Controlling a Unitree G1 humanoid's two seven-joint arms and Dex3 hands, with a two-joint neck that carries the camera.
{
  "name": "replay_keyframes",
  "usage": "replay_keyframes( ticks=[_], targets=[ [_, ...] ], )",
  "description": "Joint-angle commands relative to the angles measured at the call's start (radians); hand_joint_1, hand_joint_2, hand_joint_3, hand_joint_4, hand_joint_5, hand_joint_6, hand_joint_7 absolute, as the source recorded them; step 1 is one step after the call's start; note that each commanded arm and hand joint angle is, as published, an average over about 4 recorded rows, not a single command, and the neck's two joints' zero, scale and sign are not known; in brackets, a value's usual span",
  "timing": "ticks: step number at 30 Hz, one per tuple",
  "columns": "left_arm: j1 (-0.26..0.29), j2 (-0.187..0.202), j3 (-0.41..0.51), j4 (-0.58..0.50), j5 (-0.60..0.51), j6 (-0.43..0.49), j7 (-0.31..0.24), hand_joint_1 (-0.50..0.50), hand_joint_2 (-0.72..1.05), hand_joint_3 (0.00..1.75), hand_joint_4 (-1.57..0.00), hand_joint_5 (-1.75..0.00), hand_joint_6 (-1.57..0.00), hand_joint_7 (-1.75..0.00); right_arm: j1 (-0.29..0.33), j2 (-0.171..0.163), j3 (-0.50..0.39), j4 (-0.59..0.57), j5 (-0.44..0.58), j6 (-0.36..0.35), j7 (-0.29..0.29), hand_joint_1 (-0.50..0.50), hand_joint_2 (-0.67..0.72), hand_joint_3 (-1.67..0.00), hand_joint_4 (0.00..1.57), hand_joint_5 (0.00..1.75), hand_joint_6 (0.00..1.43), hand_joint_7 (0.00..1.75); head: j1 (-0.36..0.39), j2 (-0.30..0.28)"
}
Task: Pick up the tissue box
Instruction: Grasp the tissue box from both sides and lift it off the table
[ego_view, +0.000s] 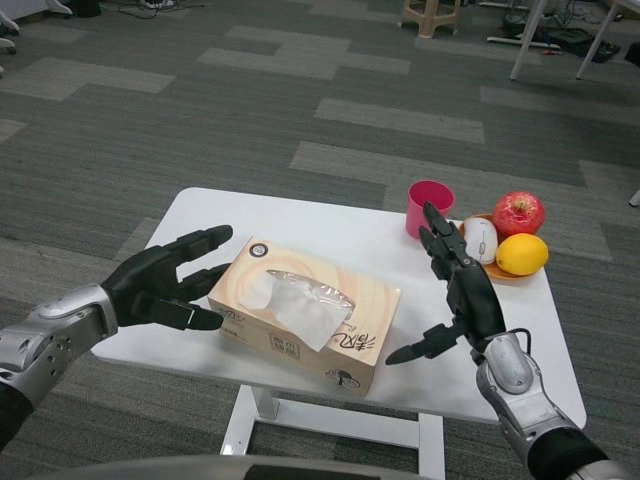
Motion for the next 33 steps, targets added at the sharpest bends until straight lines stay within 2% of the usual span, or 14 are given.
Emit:
replay_keyframes(
  ticks=[1,4,10,22,30,33],
  targets=[
    [-0.018,-0.010,-0.013,0.012,0.015,-0.016,-0.008,0.50,1.05,0.35,0.00,-0.21,0.00,0.00,0.012,-0.016,0.003,0.001,0.004,0.007,0.015,-0.29,0.08,-0.16,0.00,0.00,0.00,0.00,-0.010,0.002],
    [-0.026,-0.012,-0.022,0.012,0.015,-0.016,-0.008,0.50,1.05,0.35,0.00,-0.21,0.00,0.00,0.020,-0.018,0.003,0.007,0.004,0.007,0.028,-0.29,0.03,-0.16,0.00,0.00,0.00,0.00,-0.018,-0.004],
    [-0.033,-0.013,-0.032,0.012,0.015,-0.020,-0.008,0.50,1.05,0.35,0.00,-0.21,0.00,0.00,0.038,-0.020,-0.002,0.024,0.004,0.006,0.039,-0.29,0.03,-0.16,0.00,0.00,0.00,0.00,-0.027,-0.016],
    [-0.038,-0.021,-0.047,0.012,0.015,-0.021,-0.008,0.50,1.05,0.35,0.00,-0.21,0.00,0.00,0.051,-0.011,0.010,0.134,0.003,0.006,0.061,-0.29,0.09,-0.16,0.00,0.00,0.00,0.00,-0.032,-0.021],
    [-0.040,-0.027,-0.058,0.012,0.017,-0.023,-0.008,0.50,1.05,0.35,0.00,-0.21,0.00,0.00,0.044,0.015,0.026,0.238,0.002,0.006,0.070,-0.33,0.09,-0.16,0.00,0.00,0.00,0.00,-0.032,-0.020],
    [-0.040,-0.028,-0.062,0.012,0.021,-0.024,-0.008,0.50,1.05,0.35,0.00,-0.21,0.00,0.00,0.033,0.025,0.037,0.266,0.003,0.006,0.070,-0.33,0.14,-0.16,0.00,0.00,0.00,0.00,-0.030,-0.019]
  ],
)
